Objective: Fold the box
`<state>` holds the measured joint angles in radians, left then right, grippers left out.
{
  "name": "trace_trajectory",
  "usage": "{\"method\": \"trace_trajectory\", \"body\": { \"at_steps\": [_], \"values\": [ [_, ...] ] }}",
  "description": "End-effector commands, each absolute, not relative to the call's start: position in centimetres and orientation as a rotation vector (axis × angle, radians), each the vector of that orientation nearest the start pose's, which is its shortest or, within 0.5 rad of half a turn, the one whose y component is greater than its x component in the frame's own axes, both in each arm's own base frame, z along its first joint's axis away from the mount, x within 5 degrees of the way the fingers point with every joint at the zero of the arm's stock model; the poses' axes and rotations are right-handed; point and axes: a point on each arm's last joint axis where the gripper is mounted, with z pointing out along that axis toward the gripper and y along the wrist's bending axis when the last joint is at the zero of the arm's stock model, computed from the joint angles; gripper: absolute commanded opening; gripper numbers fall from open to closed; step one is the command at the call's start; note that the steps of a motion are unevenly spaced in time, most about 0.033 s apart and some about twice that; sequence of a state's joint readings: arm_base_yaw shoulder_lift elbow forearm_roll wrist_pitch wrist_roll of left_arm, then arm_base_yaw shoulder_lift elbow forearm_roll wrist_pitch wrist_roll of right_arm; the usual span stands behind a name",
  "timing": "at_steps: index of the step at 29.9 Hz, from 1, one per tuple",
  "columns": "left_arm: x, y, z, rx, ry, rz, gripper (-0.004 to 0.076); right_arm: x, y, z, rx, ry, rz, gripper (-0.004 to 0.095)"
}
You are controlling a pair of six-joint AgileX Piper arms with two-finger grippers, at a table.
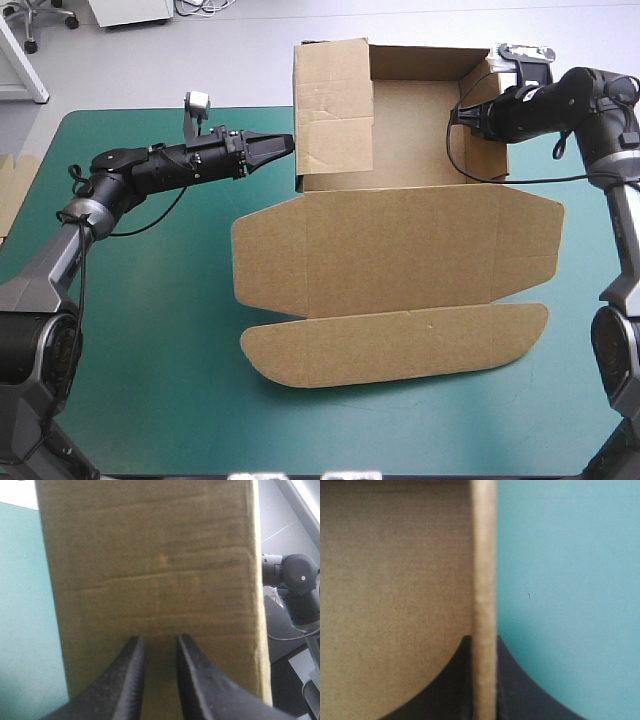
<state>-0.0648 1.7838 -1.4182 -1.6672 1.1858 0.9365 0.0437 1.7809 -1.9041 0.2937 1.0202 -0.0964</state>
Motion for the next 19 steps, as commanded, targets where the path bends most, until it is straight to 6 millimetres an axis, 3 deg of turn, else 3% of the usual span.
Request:
{"method": "trace_trajectory", "body": {
  "at_steps": [1,8,15,19],
  "values": [
    [35.3,-11.4,38.6,0.377,1.657,-1.773,0.0167,38.3,4.0,44.0,-0.072,2.204,0.383,-0.0017],
    [35.2,-11.5,40.2,0.445,1.667,-1.744,0.0176,38.3,3.9,43.9,-0.07,2.21,0.367,-0.0017],
    [35.4,-11.6,42.2,0.502,1.728,-1.606,0.035,38.3,3.9,43.9,-0.062,2.215,0.372,-0.0017],
    [35.2,-12.1,42.4,0.555,1.817,-1.511,0.0398,38.2,4.0,43.8,-0.063,2.23,0.375,-0.0017]
  ]
}}
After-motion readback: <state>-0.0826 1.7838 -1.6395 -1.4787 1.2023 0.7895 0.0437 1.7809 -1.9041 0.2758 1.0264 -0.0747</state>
